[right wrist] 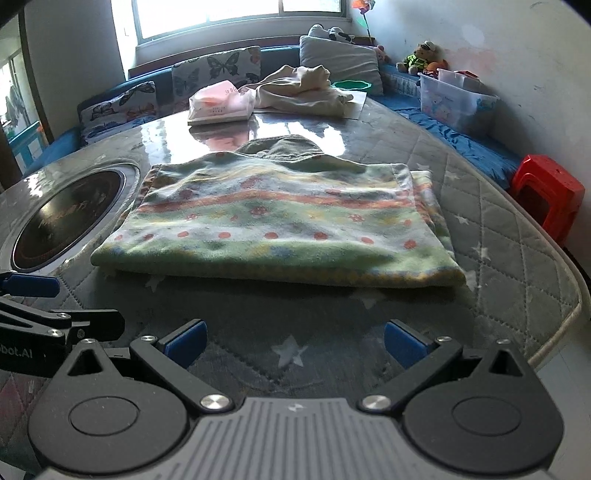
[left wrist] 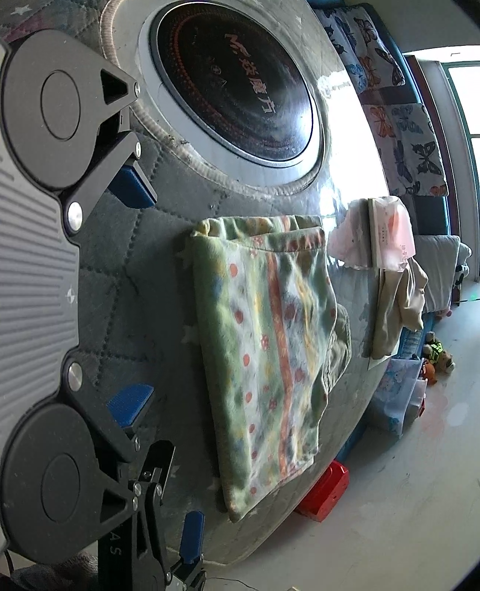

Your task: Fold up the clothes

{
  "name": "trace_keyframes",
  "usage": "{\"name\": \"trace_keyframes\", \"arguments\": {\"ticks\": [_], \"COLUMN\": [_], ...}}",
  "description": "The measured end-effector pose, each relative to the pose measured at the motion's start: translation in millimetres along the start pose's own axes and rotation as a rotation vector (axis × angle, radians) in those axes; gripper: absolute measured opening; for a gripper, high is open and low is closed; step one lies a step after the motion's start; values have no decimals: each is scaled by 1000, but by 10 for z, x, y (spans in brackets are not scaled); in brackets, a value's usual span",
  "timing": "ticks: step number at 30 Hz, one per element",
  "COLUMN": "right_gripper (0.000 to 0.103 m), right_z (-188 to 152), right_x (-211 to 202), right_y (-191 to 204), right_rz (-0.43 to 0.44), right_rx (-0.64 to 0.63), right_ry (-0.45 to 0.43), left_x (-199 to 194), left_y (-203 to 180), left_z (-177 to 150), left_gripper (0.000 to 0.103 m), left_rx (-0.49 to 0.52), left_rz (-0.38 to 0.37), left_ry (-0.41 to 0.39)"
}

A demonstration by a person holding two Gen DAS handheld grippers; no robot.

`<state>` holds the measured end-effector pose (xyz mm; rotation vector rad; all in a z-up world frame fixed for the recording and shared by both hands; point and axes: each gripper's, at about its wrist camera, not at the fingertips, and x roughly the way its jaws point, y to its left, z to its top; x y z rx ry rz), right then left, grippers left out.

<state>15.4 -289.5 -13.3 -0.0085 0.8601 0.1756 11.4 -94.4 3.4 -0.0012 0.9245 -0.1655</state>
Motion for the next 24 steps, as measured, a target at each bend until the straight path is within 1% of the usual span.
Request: {"name": "trace_keyframes", "arguments": {"ticks": [10,24], "right_gripper": [103,103], "right_z": [-71,-114], "right_x": [-61,-120], "right_y": [-38,-52], "right_rz": [-4,-7], "right_rx": [26,19], "right_ry": [-1,0], "left_x": [-34,-57], "left_y": [-65,-144], "left_z": [-40,-95], "left_gripper": [103,103], "left_rx": [10,25], "left_rz": [0,-16], "left_ry": [0,4]}}
